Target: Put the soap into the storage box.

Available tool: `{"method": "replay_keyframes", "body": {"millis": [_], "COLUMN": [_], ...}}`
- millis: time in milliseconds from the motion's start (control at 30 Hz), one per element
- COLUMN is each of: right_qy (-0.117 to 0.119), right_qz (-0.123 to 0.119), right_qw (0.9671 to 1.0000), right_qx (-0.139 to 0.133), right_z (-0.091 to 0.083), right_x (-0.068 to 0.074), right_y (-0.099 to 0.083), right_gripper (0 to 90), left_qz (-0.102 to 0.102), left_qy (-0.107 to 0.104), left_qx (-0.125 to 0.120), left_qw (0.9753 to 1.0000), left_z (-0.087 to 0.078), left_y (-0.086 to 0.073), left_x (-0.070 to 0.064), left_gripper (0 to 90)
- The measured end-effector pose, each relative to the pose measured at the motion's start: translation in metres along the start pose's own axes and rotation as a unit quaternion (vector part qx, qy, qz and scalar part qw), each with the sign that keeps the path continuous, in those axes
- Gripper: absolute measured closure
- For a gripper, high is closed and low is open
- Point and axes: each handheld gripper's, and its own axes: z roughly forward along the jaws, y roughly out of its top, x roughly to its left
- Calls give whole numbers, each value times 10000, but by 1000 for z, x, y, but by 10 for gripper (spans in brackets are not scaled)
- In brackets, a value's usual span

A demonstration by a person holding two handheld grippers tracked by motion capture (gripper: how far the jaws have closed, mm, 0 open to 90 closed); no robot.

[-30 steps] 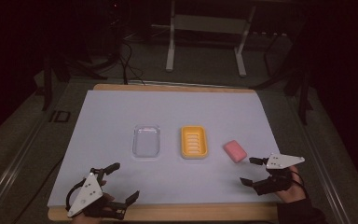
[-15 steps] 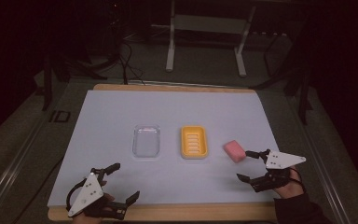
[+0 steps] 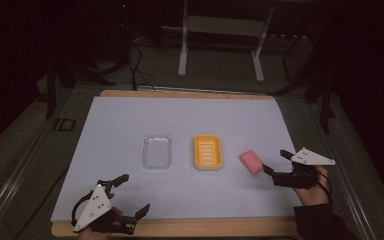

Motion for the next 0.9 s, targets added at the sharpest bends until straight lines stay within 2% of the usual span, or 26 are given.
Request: {"method": "replay_keyframes", "body": {"millis": [100, 200, 233, 300, 400, 467, 567, 733, 800, 867, 900], "right_qy": [-342, -694, -821, -1072, -1251, -1255, -1332, -1307, -1193, -1060, -989], "right_qz": [155, 400, 521, 589, 875, 1091, 1233, 1405, 1504, 1574, 1590], "right_qw": [9990, 9957, 9935, 9897, 9835, 9791, 9724, 9612, 9583, 9503, 9483], "right_qx": [244, 471, 591, 744, 968, 1175, 1468, 1983, 2117, 2468, 2561], "right_z": [1, 2, 3, 3, 3, 3, 4, 6, 4, 3, 3], "right_x": [-2, -3, -4, -6, -11, -15, -19, -25, -26, -29, -30], "right_y": [0, 0, 1, 1, 1, 0, -2, -6, -6, -6, -7], "right_gripper": [140, 144, 145, 147, 153, 163, 161, 145, 144, 135, 134], "left_qz": [-11, -20, -22, -23, -5, 1, -4, 5, 9, 12, 12], "left_qy": [-8, -6, -2, -4, 1, 0, 1, 6, 7, 11, 13], "left_qx": [-10, -21, -19, -17, 2, 9, 7, 28, 25, 32, 33], "left_qw": [10000, 10000, 10000, 10000, 10000, 10000, 10000, 10000, 10000, 10000, 10000], "left_z": [0, 0, 0, 1, 1, 1, 1, 1, 1, 1, 1], "left_y": [0, 0, 0, 0, 0, 0, 0, 0, 0, 0, 0], "left_x": [0, 0, 0, 0, 0, 0, -1, 0, 0, 0, 0], "left_gripper": [3, 3, 3, 3, 3, 3, 3, 3, 3, 3, 3]}}
